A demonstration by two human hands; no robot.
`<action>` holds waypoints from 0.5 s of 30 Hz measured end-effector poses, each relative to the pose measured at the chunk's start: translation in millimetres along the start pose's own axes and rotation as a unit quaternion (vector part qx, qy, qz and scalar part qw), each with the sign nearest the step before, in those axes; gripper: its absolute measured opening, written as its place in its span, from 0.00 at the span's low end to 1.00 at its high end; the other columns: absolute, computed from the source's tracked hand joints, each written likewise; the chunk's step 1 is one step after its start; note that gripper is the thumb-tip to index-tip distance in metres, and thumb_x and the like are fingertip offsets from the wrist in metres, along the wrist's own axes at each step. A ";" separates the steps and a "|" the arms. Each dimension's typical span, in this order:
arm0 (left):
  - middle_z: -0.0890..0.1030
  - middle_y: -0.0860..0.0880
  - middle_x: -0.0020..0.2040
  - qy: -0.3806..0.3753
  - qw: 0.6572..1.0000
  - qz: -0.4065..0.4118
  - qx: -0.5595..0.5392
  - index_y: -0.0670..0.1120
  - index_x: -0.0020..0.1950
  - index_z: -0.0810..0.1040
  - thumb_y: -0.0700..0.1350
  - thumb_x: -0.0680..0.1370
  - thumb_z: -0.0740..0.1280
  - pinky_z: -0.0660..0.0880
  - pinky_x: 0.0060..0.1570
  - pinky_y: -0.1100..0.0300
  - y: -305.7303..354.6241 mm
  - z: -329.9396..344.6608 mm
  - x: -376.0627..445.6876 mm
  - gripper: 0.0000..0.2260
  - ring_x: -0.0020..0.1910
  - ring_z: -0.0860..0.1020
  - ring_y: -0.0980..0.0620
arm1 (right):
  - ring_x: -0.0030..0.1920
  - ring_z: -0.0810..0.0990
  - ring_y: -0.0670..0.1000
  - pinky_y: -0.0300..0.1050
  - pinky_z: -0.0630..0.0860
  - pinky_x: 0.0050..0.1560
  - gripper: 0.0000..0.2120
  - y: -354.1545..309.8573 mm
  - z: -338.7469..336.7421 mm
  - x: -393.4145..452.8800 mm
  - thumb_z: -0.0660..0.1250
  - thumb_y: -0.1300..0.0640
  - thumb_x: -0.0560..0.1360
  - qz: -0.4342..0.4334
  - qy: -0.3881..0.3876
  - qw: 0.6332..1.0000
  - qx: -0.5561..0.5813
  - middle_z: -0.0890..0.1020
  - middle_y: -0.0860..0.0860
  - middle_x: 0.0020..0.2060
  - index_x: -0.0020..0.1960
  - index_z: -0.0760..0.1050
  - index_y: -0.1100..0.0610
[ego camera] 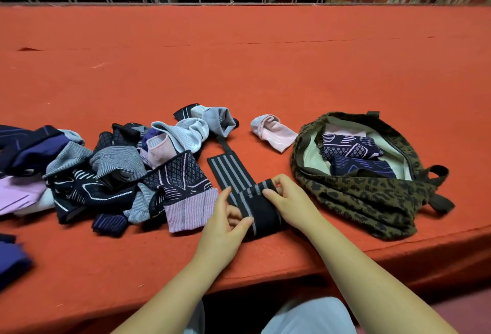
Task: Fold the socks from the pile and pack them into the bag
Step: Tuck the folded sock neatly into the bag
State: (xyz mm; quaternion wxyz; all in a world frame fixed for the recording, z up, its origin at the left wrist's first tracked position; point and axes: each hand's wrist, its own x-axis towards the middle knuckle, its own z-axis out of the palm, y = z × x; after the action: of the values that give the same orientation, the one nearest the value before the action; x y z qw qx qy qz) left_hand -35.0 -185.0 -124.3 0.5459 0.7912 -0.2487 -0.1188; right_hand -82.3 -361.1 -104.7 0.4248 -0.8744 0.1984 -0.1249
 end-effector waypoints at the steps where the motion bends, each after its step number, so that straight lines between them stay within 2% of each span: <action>1: 0.75 0.56 0.48 0.018 1.000 0.005 0.008 0.53 0.70 0.62 0.43 0.72 0.72 0.73 0.51 0.64 -1.7 -1.2 0.7 0.30 0.46 0.76 0.60 | 0.36 0.74 0.46 0.47 0.70 0.40 0.06 0.6 4.0 4.7 0.66 0.50 0.75 0.014 -0.008 1.000 -0.018 0.76 0.46 0.35 0.46 0.71 0.51; 3: 0.71 0.56 0.57 0.026 0.997 0.040 0.057 0.51 0.67 0.69 0.51 0.70 0.72 0.73 0.58 0.60 -5.1 -4.5 0.6 0.27 0.57 0.73 0.58 | 0.37 0.75 0.47 0.45 0.69 0.39 0.09 2.1 10.2 10.9 0.69 0.50 0.74 0.034 -0.022 0.998 -0.043 0.77 0.46 0.36 0.47 0.70 0.52; 5: 0.68 0.57 0.63 -0.017 0.991 0.072 0.112 0.50 0.64 0.75 0.62 0.66 0.66 0.68 0.66 0.57 -7.0 -6.6 -0.1 0.29 0.65 0.68 0.57 | 0.38 0.74 0.48 0.45 0.69 0.40 0.12 3.3 13.0 14.1 0.71 0.50 0.72 0.033 -0.025 0.997 -0.063 0.77 0.47 0.38 0.46 0.69 0.52; 7: 0.66 0.57 0.68 -0.079 0.976 0.095 0.177 0.51 0.68 0.73 0.68 0.63 0.61 0.56 0.71 0.61 -3.8 -6.2 -1.6 0.37 0.71 0.62 0.58 | 0.41 0.74 0.49 0.45 0.69 0.43 0.11 4.5 12.6 15.7 0.70 0.49 0.72 0.007 -0.022 0.994 -0.107 0.75 0.47 0.40 0.43 0.69 0.51; 8: 0.64 0.57 0.70 -0.101 0.967 0.098 0.211 0.52 0.70 0.69 0.70 0.61 0.59 0.52 0.70 0.65 -2.0 -5.7 -1.5 0.40 0.72 0.59 0.59 | 0.43 0.74 0.49 0.46 0.70 0.45 0.10 5.8 12.0 15.1 0.69 0.49 0.73 -0.009 -0.021 0.993 -0.120 0.75 0.47 0.41 0.41 0.69 0.50; 10: 0.63 0.56 0.73 -0.117 0.954 0.098 0.256 0.54 0.73 0.65 0.72 0.59 0.56 0.50 0.68 0.66 -0.9 -5.8 1.8 0.44 0.72 0.57 0.58 | 0.46 0.75 0.47 0.45 0.71 0.52 0.07 9.0 9.0 9.0 0.68 0.50 0.75 -0.045 -0.021 0.995 -0.089 0.75 0.47 0.45 0.40 0.73 0.49; 12: 0.64 0.56 0.73 -0.117 0.951 0.097 0.269 0.54 0.72 0.66 0.73 0.59 0.56 0.52 0.68 0.65 -1.3 -6.4 5.4 0.45 0.72 0.59 0.58 | 0.54 0.74 0.44 0.39 0.68 0.59 0.04 14.3 2.0 -1.2 0.68 0.51 0.75 -0.082 -0.054 0.994 -0.039 0.75 0.46 0.52 0.46 0.79 0.51; 15: 0.67 0.57 0.71 -0.115 0.951 0.100 0.268 0.54 0.71 0.69 0.73 0.60 0.57 0.54 0.67 0.65 -3.4 -7.6 9.4 0.42 0.70 0.62 0.58 | 0.65 0.66 0.40 0.34 0.58 0.67 0.20 23.0 -13.0 -14.6 0.71 0.48 0.70 -0.116 -0.145 0.980 -0.073 0.70 0.42 0.62 0.61 0.78 0.50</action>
State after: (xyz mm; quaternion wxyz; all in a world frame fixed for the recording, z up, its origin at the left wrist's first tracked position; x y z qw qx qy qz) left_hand -22.6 -182.9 -123.8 0.2903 0.8605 -0.4105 -0.0828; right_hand -105.9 -376.5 -115.7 0.3663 -0.9291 0.0406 -0.0302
